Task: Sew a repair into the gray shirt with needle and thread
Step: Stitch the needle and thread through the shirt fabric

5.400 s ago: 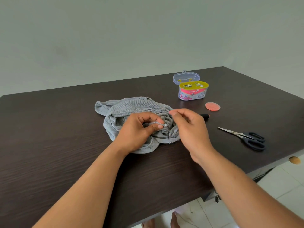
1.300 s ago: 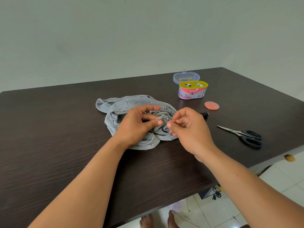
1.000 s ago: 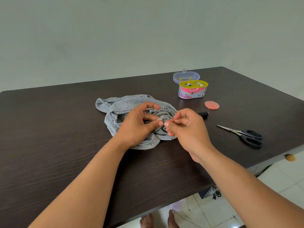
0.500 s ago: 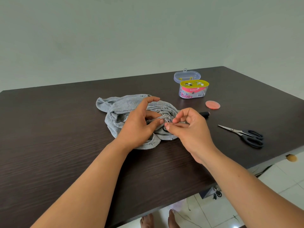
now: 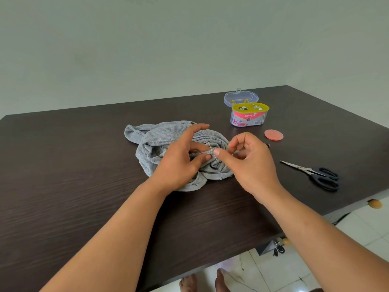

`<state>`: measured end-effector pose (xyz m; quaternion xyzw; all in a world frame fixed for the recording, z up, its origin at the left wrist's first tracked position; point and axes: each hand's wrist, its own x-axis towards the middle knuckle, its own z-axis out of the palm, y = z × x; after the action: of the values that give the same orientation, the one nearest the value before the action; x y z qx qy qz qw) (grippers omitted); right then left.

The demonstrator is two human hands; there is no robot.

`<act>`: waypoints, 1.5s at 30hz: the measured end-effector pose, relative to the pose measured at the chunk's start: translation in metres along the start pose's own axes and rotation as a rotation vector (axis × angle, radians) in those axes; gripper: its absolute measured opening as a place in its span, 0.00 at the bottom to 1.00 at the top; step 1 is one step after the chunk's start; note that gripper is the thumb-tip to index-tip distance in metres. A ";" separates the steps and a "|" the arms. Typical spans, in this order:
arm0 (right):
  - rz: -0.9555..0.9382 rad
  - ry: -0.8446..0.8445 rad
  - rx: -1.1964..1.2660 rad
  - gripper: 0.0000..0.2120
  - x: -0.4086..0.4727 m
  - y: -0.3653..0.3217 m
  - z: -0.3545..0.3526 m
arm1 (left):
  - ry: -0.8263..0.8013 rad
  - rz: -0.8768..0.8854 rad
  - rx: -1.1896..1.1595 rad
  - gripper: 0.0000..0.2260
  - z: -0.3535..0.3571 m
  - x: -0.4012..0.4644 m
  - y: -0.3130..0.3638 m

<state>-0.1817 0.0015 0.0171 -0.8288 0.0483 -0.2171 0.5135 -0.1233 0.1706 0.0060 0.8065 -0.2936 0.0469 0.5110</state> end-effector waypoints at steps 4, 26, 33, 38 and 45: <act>-0.014 -0.059 -0.100 0.09 0.013 -0.009 -0.001 | -0.002 -0.013 0.017 0.28 0.001 0.000 0.002; 0.039 -0.165 0.001 0.08 0.042 -0.031 0.006 | -0.036 -0.082 -0.017 0.20 0.002 0.001 0.000; -0.033 -0.152 0.061 0.06 0.042 -0.038 -0.007 | -0.016 -0.109 -0.028 0.19 0.003 0.002 -0.001; -0.058 -0.129 0.134 0.05 0.043 -0.046 -0.009 | -0.017 -0.106 -0.030 0.19 0.002 0.002 -0.002; -0.093 -0.124 0.050 0.07 0.038 -0.039 -0.006 | -0.032 -0.089 0.019 0.26 0.002 0.001 -0.002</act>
<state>-0.1550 0.0034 0.0649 -0.8288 -0.0277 -0.1902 0.5254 -0.1216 0.1694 0.0037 0.8242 -0.2652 0.0140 0.5001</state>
